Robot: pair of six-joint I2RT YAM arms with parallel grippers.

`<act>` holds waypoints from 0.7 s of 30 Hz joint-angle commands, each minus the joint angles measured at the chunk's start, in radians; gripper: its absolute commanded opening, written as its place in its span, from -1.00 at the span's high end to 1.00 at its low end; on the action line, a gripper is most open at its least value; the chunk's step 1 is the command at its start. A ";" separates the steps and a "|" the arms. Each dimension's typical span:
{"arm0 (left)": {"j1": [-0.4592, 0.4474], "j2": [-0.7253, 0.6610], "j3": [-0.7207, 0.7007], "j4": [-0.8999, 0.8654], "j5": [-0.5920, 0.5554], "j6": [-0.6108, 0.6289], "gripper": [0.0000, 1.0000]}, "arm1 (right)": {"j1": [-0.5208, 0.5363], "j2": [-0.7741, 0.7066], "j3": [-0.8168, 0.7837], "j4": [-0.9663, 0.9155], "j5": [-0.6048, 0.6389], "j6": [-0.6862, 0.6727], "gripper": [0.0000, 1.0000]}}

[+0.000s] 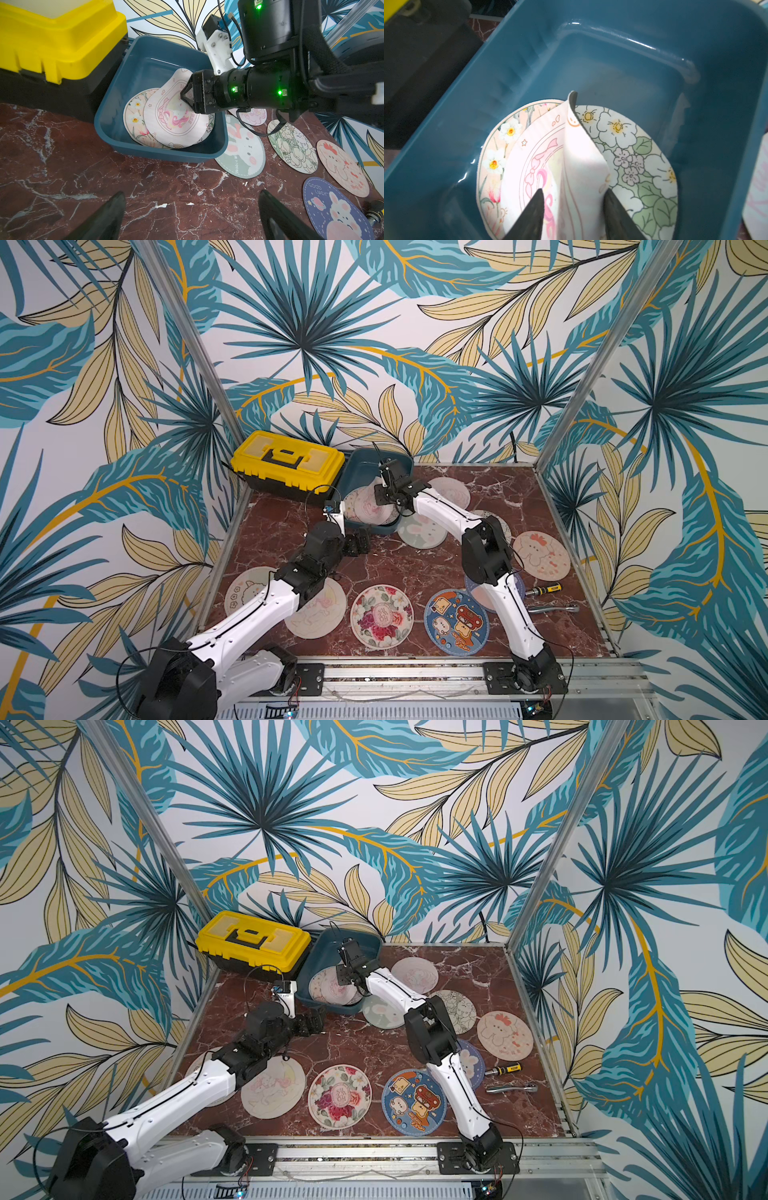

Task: Put the coasters into the storage box
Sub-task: Place the coaster in the storage box.

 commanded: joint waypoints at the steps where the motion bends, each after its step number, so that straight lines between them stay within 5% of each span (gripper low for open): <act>1: 0.007 0.010 -0.032 0.018 0.002 0.001 -0.99 | 0.005 -0.011 0.009 -0.009 -0.026 -0.004 -0.05; 21: 0.010 0.082 -0.001 0.017 0.041 0.005 -0.99 | 0.005 -0.271 -0.194 -0.067 -0.012 -0.014 -0.32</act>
